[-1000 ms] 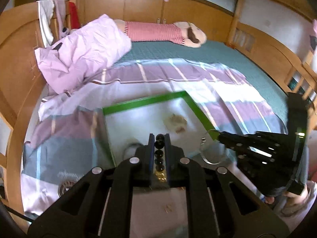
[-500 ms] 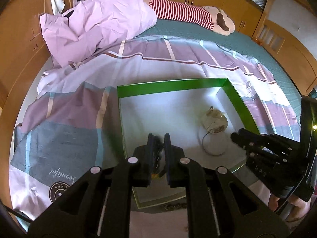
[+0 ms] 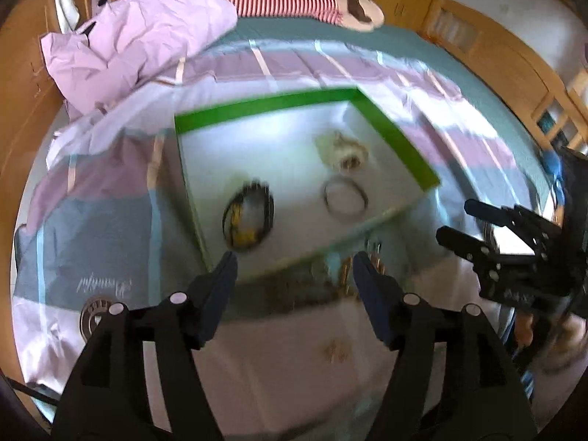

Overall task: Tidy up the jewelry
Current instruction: 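Drop the black bead bracelet into the box while the right tool drops the silver bangle, then grasp the brown wooden bead bracelet with the left tool while the right tool grasps the jade pendant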

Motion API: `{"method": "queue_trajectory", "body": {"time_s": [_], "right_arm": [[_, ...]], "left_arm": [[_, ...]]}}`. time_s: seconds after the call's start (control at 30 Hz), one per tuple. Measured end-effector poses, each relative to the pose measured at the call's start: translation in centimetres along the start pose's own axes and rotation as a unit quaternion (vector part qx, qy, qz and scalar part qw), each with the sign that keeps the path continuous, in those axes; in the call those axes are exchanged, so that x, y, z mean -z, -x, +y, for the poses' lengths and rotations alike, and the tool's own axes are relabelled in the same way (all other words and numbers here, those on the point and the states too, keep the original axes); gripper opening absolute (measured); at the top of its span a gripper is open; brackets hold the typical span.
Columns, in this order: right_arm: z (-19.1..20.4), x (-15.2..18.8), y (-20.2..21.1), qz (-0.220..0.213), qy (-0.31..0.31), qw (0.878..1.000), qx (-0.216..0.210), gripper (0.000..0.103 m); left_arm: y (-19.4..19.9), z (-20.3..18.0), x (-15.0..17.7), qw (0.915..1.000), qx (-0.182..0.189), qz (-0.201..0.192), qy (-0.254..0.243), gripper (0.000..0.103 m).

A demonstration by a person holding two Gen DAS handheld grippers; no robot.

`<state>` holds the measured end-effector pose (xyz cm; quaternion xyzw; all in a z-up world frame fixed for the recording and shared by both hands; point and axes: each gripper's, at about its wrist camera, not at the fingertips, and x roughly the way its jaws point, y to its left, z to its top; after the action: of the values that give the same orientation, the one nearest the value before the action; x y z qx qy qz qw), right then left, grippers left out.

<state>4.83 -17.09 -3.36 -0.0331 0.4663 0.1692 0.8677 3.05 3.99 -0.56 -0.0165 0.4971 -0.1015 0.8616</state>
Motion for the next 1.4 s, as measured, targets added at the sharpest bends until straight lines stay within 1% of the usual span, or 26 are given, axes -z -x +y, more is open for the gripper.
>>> {"method": "queue_trajectory", "body": {"time_s": [0.03, 0.07, 0.1, 0.17, 0.23, 0.27, 0.3, 0.47, 0.57, 0.63, 0.67, 0.7, 0.73, 0.8, 0.87, 1.0, 1.1, 1.23, 1.3, 1.33, 1.4], "right_arm": [[0.0, 0.6, -0.4, 0.011, 0.001, 1.0, 0.002, 0.071], [0.1, 1.4, -1.1, 0.028, 0.005, 1.0, 0.007, 0.069], [0.2, 2.0, -1.6, 0.04, 0.009, 0.999, 0.011, 0.062], [1.0, 3.1, -2.9, 0.064, 0.026, 0.998, 0.007, 0.055], [1.6, 3.7, -3.8, 0.076, 0.033, 0.996, 0.011, 0.055], [1.8, 3.8, -4.1, 0.081, 0.034, 0.996, 0.012, 0.055], [2.0, 3.9, -4.4, 0.086, 0.034, 0.996, 0.014, 0.055], [3.1, 4.8, -5.8, 0.106, 0.039, 0.994, 0.015, 0.055], [3.4, 5.0, -5.9, 0.102, 0.049, 0.993, 0.022, 0.055], [3.5, 5.0, -5.9, 0.102, 0.052, 0.993, 0.023, 0.055], [3.5, 5.1, -5.9, 0.102, 0.053, 0.993, 0.023, 0.053], [3.7, 5.1, -5.9, 0.102, 0.056, 0.993, 0.023, 0.047], [3.9, 5.1, -5.9, 0.101, 0.058, 0.993, 0.023, 0.044], [4.0, 5.4, -5.6, 0.098, 0.063, 0.993, 0.021, 0.029], [4.1, 5.5, -5.4, 0.097, 0.065, 0.993, 0.024, 0.021], [3.9, 5.6, -5.0, 0.101, 0.063, 0.993, 0.021, 0.021], [3.3, 5.7, -4.4, 0.1, 0.057, 0.993, 0.03, 0.021], [1.9, 5.7, -4.0, 0.102, 0.042, 0.993, 0.04, 0.021], [1.7, 5.6, -3.9, 0.101, 0.039, 0.993, 0.038, 0.022], [1.5, 5.6, -3.8, 0.099, 0.036, 0.994, 0.036, 0.024], [1.4, 5.7, -3.6, 0.097, 0.029, 0.994, 0.031, 0.039]], "left_arm": [[-0.1, 0.3, 0.4, 1.0, 0.0, 0.004, 0.005, 0.065], [-0.5, 0.8, 1.0, 0.9997, 0.001, 0.014, 0.019, 0.065], [-0.9, 1.2, 1.4, 0.9993, 0.003, 0.022, 0.03, 0.063], [-2.1, 1.8, 2.0, 0.998, 0.002, 0.041, 0.048, 0.059], [-3.2, 2.2, 2.2, 0.9965, -0.006, 0.055, 0.062, 0.052], [-4.0, 2.3, 2.2, 0.9954, -0.012, 0.065, 0.069, 0.046], [-4.7, 2.4, 2.3, 0.9944, -0.016, 0.074, 0.075, 0.044], [-7.2, 2.3, 3.0, 0.991, -0.024, 0.1, 0.086, 0.044], [-8.4, 2.2, 3.0, 0.99, -0.034, 0.104, 0.089, 0.044], [-9.1, 2.3, 2.9, 0.9891, -0.03, 0.106, 0.097, 0.043], [-9.5, 2.3, 2.8, 0.9887, -0.03, 0.108, 0.099, 0.04], [-9.6, 2.2, 2.8, 0.9888, -0.03, 0.107, 0.1, 0.036], [-9.6, 2.1, 2.8, 0.9891, -0.028, 0.107, 0.098, 0.034], [-9.4, 1.8, 2.8, 0.9888, -0.028, 0.113, 0.094, 0.017], [-9.2, 1.6, 3.2, 0.9873, -0.039, 0.126, 0.09, 0.016], [-8.6, 0.6, 3.8, 0.9884, -0.035, 0.132, 0.065, 0.014], [-8.2, -0.3, 4.4, 0.9886, -0.025, 0.139, 0.053, 0.014], [-7.3, -1.2, 4.7, 0.9903, -0.013, 0.132, 0.041, 0.014], [-6.9, -1.2, 4.4, 0.9913, -0.004, 0.124, 0.046, 0.025], [-6.7, -1.0, 4.4, 0.9917, -0.002, 0.119, 0.049, 0.027], [-6.6, -0.3, 4.0, 0.992, -0.001, 0.109, 0.064, 0.03]]}}
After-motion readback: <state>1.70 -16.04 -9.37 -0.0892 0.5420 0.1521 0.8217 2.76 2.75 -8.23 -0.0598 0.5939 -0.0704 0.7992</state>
